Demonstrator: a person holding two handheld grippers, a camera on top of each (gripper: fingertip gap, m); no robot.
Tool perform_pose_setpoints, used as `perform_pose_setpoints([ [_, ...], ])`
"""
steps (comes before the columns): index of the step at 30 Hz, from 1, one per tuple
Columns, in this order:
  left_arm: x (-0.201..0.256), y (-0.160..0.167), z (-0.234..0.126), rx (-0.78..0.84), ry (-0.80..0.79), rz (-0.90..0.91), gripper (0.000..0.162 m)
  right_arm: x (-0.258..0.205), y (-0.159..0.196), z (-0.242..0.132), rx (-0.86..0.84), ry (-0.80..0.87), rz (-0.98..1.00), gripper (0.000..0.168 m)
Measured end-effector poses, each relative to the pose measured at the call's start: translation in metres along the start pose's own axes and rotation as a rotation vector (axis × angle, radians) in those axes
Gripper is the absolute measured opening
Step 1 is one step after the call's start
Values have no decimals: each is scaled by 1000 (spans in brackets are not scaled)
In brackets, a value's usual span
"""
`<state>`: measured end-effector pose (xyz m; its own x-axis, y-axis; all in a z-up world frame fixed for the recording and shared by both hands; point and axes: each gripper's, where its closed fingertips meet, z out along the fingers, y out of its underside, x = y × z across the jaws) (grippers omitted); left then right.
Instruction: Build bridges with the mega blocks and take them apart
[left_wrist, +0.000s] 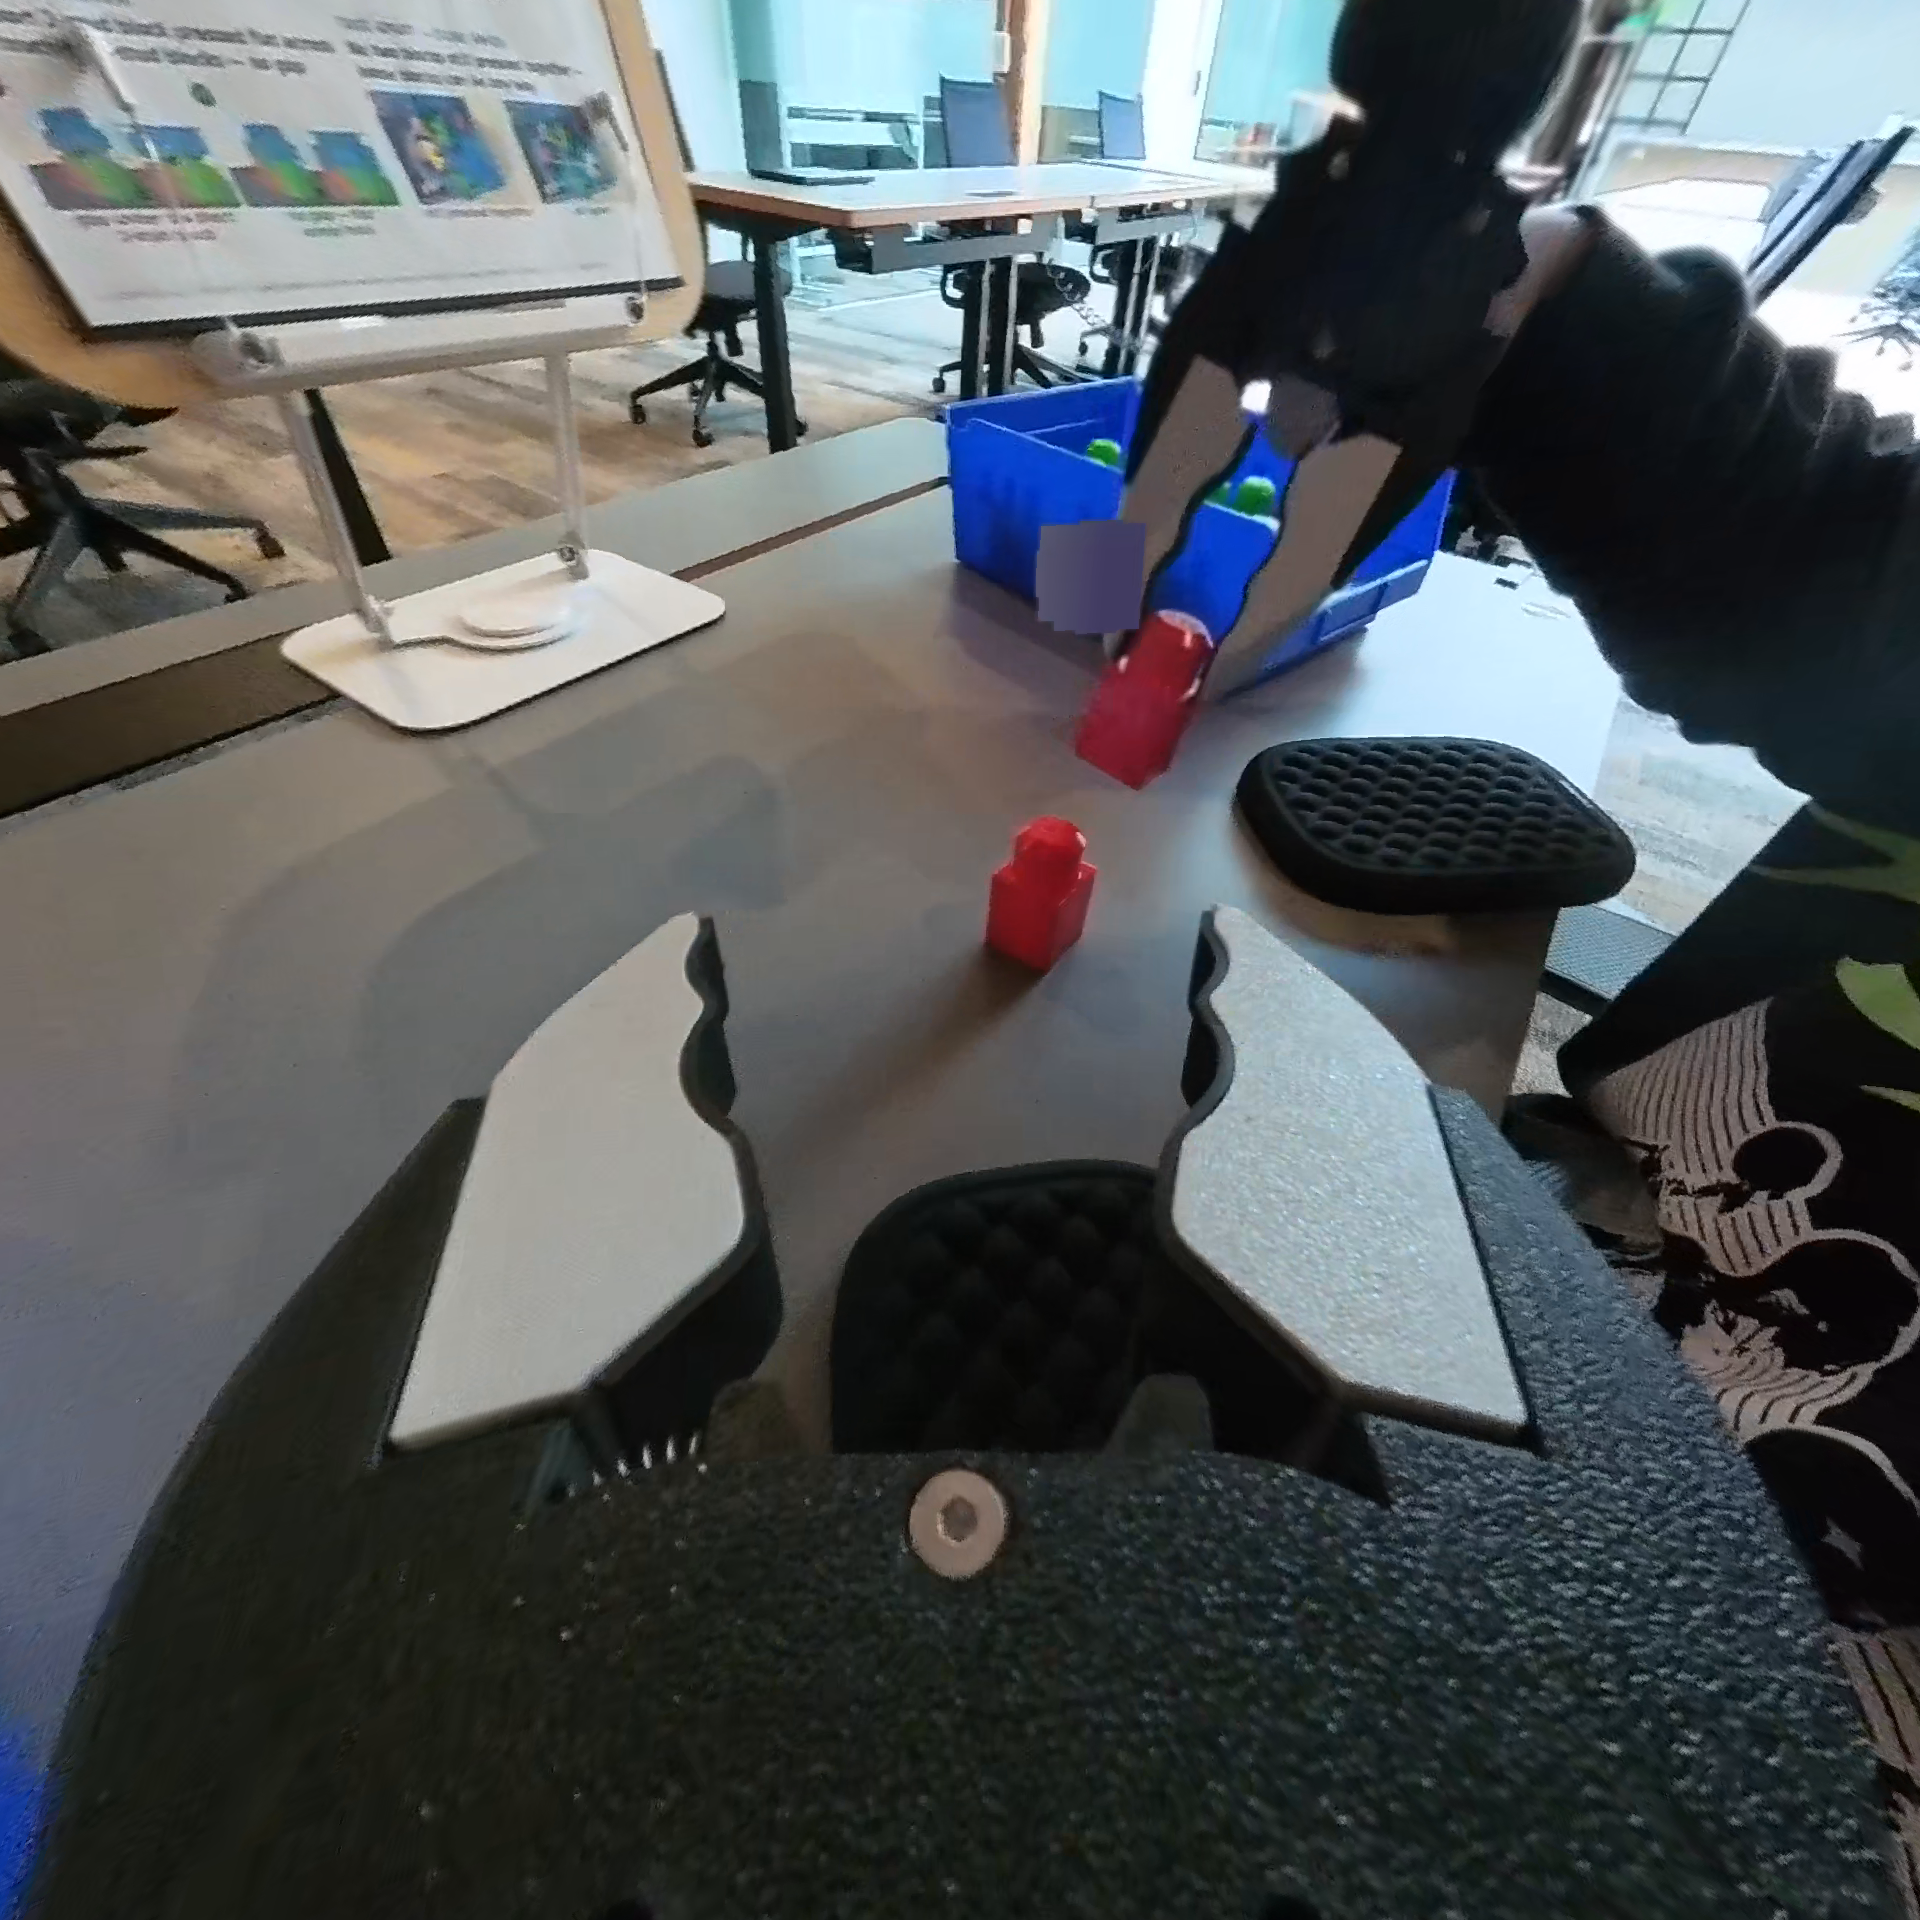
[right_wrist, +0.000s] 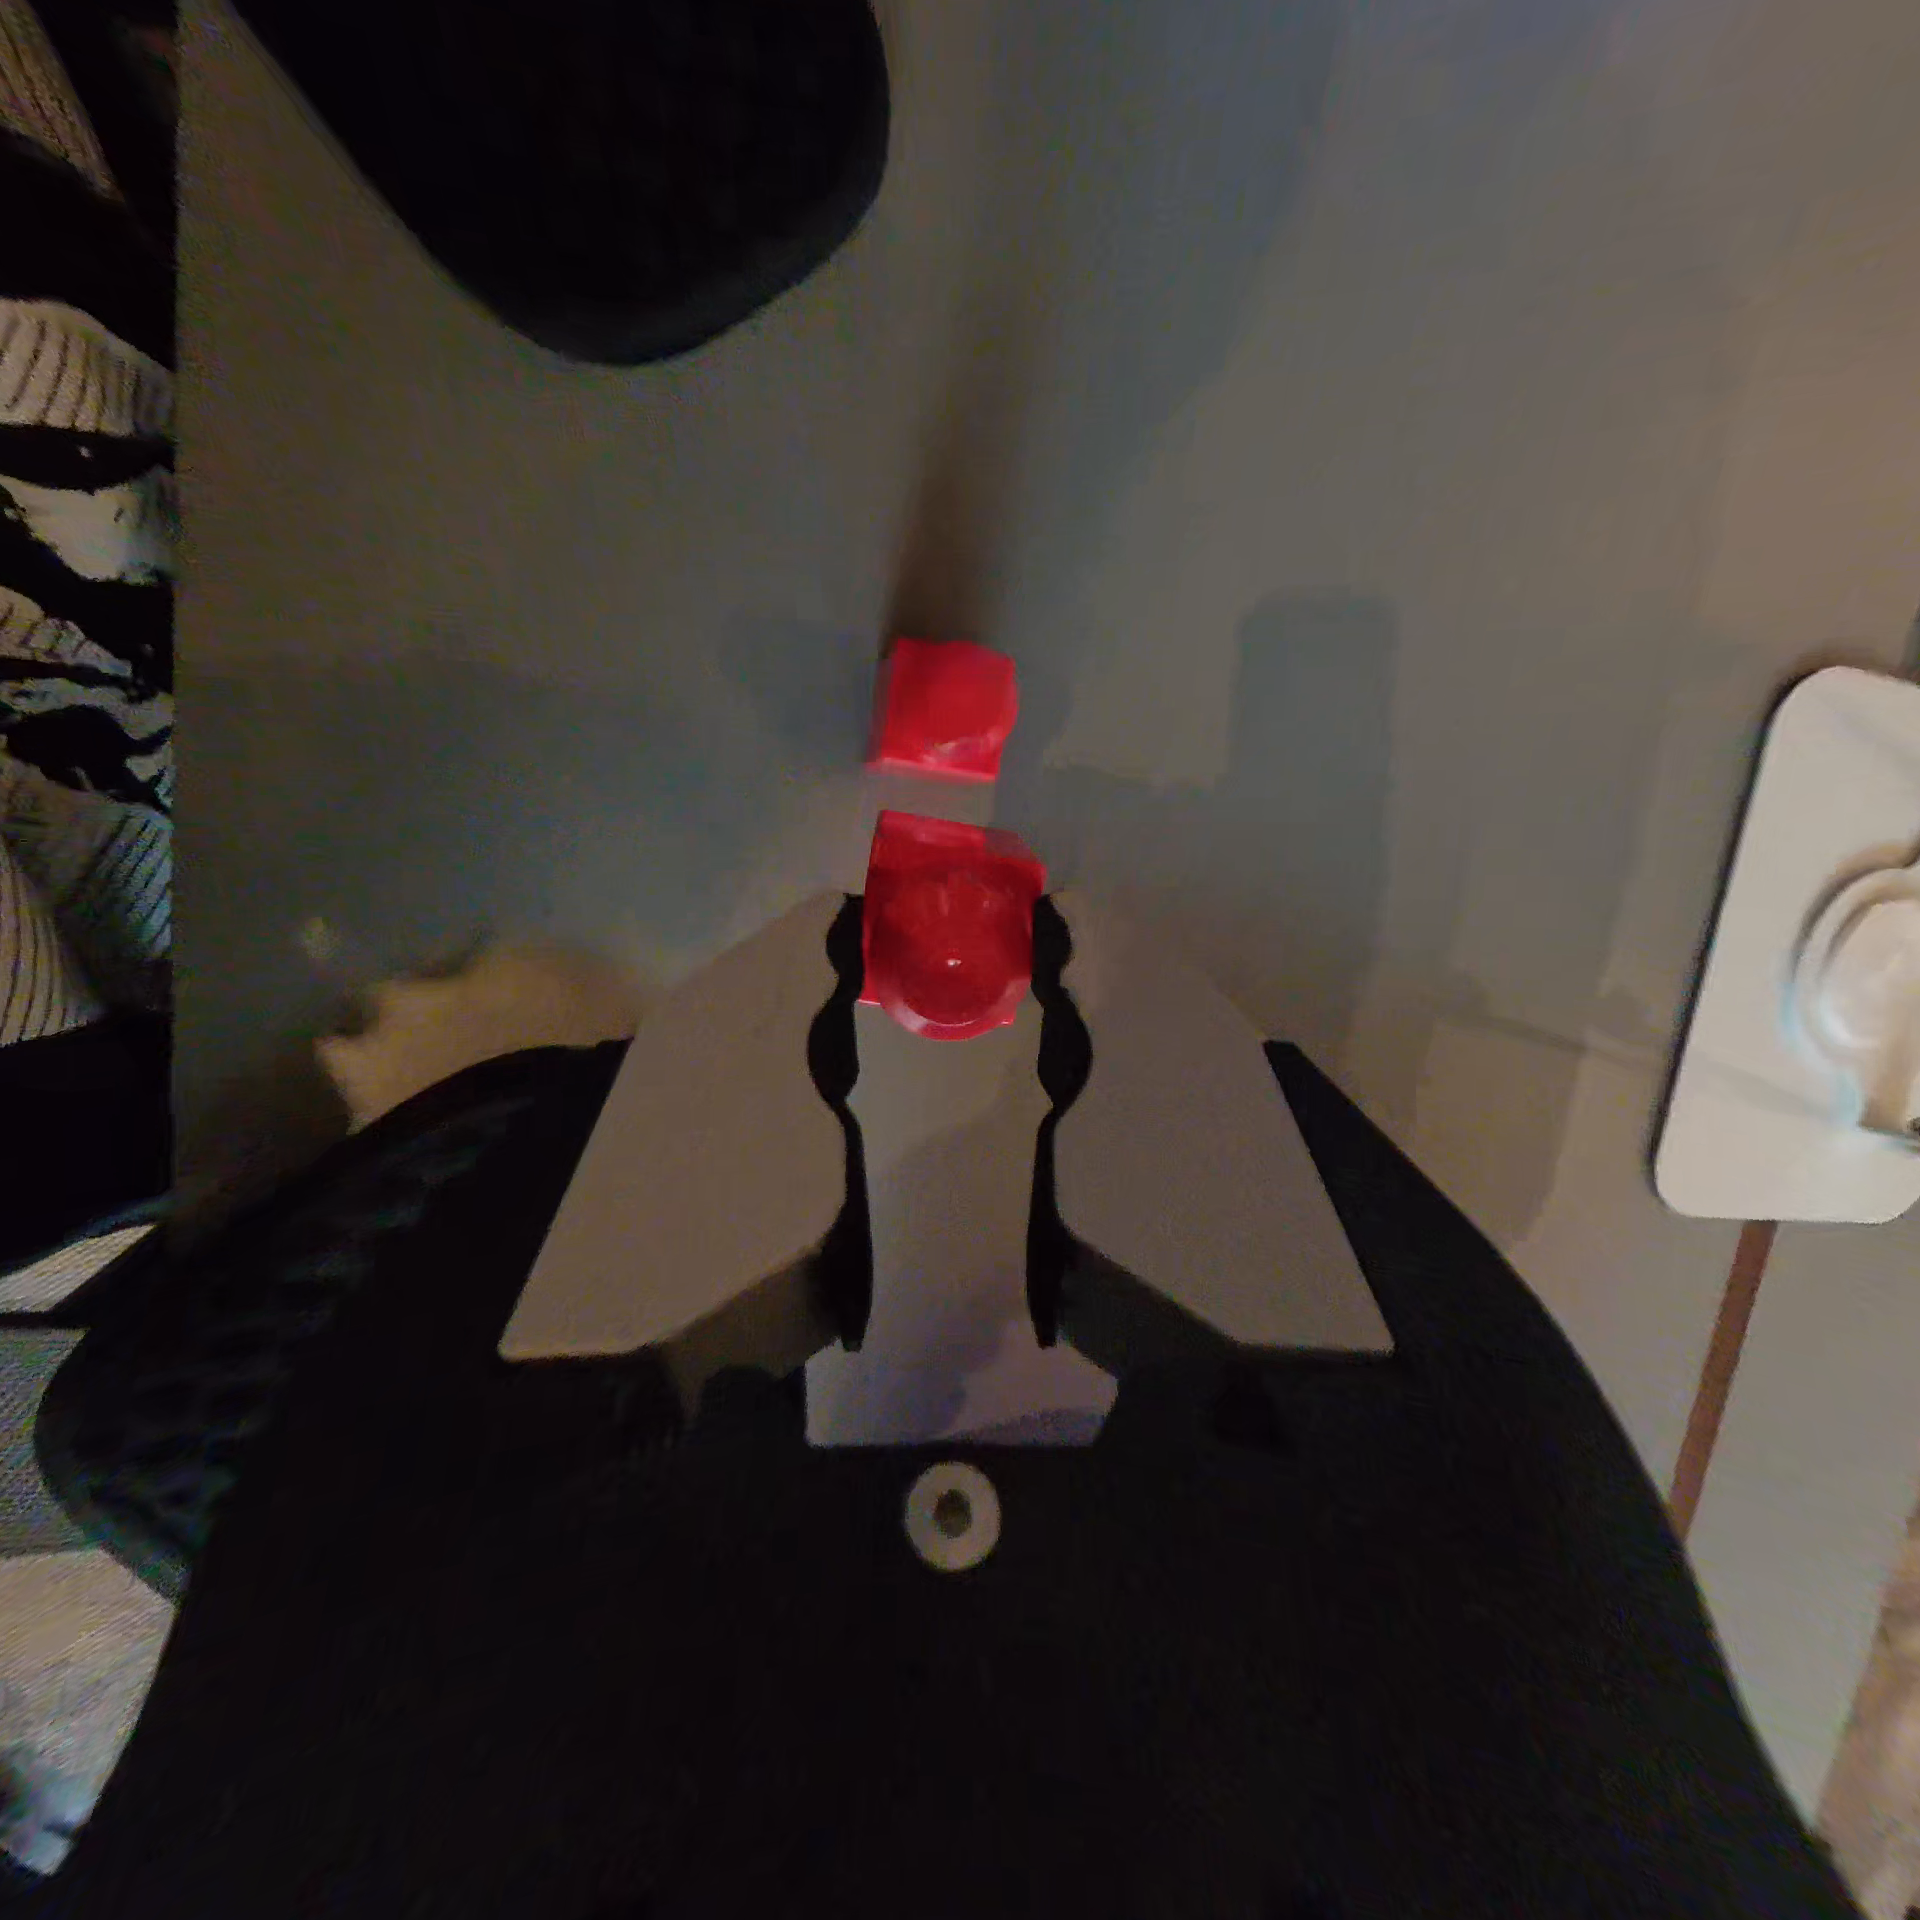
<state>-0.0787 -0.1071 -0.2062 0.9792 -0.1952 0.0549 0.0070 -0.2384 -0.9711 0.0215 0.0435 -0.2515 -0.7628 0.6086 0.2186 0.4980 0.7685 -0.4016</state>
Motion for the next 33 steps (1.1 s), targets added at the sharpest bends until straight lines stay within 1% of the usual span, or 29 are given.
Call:
perform_pose_setpoints([
  [3,-5,1,-3,1,-27,-3,86,-3,9,12,-23,-24,14,31],
  [13,-3,12,2,-59,-33,50,88,-8,21,54,-98,-92,51,31],
  [25,-7,20,0,-73,-46,49,87,-5,15,67,-137,-128,23,31],
  [33,-9,21,-3,-75,-49,57,86,-6,12,70,-126,-164,22,31],
])
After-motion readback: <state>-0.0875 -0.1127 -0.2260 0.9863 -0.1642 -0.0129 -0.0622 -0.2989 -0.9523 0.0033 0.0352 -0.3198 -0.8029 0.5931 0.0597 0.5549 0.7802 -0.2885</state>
